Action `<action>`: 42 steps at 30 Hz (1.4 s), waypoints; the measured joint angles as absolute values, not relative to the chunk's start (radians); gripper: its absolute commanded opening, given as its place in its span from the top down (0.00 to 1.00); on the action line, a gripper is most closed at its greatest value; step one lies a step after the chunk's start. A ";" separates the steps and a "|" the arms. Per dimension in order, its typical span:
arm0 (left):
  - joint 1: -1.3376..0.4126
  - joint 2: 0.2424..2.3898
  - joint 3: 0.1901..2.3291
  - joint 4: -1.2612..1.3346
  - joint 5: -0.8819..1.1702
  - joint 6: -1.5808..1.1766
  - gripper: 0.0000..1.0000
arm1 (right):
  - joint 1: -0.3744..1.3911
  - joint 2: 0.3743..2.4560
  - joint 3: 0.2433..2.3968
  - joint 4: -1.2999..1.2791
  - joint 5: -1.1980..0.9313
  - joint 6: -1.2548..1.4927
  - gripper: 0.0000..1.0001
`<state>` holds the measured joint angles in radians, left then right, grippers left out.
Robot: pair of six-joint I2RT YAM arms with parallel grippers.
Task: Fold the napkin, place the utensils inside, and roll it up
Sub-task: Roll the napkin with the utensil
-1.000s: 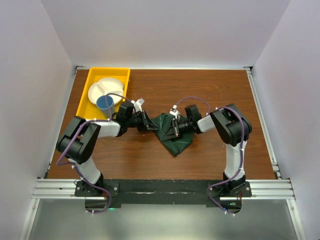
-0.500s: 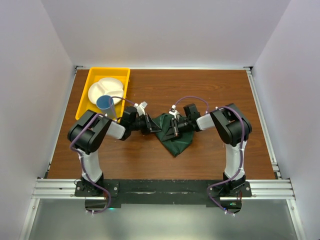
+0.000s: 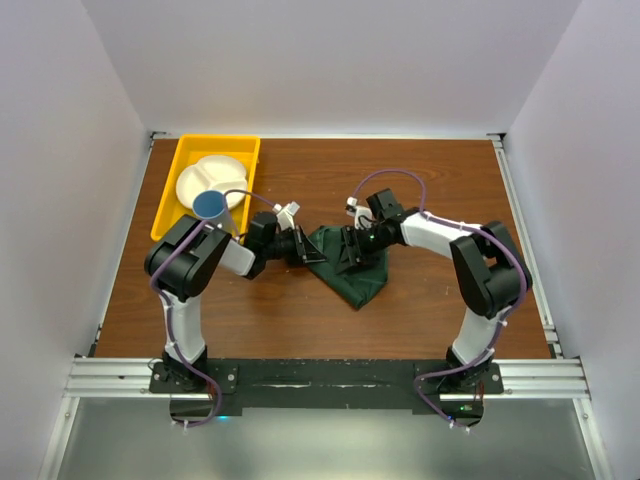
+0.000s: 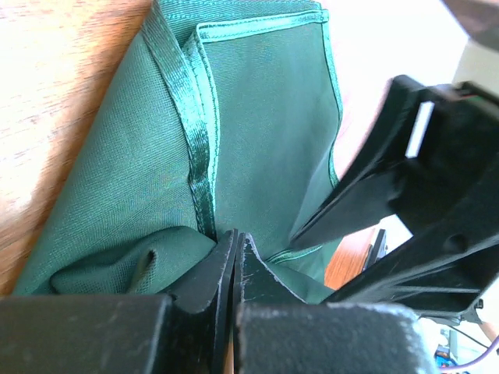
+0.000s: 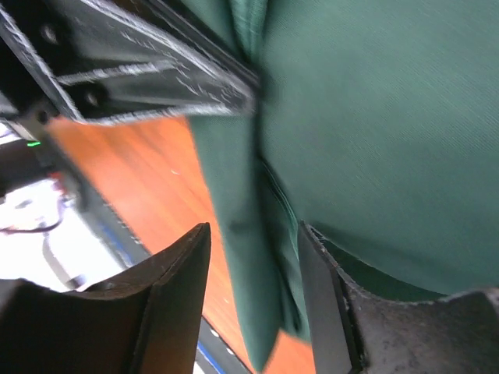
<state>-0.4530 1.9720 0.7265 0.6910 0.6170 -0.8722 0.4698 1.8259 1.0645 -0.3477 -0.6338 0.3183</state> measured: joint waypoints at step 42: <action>-0.453 1.974 0.894 0.322 0.648 -0.850 1.00 | 0.854 1.792 1.153 -0.451 0.031 0.121 0.32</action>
<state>-0.4526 1.9743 0.8940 0.3218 0.6479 -0.8501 0.8539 1.7920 1.1534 -0.4507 0.0315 0.1211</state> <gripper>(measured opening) 0.018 0.686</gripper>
